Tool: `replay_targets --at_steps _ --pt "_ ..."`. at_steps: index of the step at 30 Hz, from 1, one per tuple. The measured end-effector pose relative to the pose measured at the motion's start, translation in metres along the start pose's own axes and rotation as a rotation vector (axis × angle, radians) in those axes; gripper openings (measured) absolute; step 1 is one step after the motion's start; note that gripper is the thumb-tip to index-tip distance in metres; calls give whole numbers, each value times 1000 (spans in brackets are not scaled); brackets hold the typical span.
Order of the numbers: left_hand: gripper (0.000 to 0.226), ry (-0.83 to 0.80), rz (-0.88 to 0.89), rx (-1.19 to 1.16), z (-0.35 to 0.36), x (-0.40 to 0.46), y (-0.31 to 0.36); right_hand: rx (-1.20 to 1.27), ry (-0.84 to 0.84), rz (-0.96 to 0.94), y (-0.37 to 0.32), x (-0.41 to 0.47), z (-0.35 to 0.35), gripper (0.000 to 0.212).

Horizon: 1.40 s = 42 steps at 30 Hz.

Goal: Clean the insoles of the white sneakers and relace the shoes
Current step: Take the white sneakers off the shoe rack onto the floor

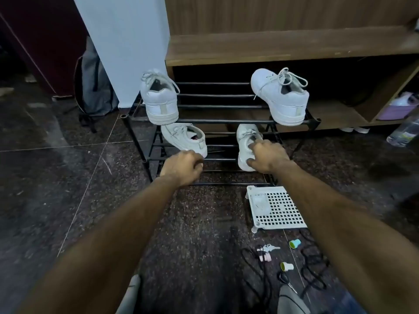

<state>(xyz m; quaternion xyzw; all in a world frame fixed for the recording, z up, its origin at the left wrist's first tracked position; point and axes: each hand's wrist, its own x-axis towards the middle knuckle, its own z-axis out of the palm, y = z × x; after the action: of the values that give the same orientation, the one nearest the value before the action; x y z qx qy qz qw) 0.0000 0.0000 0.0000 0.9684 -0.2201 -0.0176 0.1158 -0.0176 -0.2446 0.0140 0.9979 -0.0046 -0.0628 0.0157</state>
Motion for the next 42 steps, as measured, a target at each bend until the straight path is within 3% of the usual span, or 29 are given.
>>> replay_targets --at_steps 5,10,15,19,31,35,42 --pt "52 70 -22 154 20 54 -12 -16 -5 45 6 40 21 45" --pt "65 -32 -59 255 41 94 -27 118 93 141 2 65 42 36" --pt "54 -3 -90 243 58 117 -37 88 -18 185 8 75 60 41" --pt "39 60 -29 392 57 120 -39 110 28 182 9 77 67 41" --pt "21 218 293 273 46 4 -20 115 156 93 -16 -14 55 34" --pt "34 179 353 212 55 -49 -1 194 235 27 -36 -65 71 25" --pt "38 -19 355 166 113 -131 18 247 199 -11 -80 -147 138 16"
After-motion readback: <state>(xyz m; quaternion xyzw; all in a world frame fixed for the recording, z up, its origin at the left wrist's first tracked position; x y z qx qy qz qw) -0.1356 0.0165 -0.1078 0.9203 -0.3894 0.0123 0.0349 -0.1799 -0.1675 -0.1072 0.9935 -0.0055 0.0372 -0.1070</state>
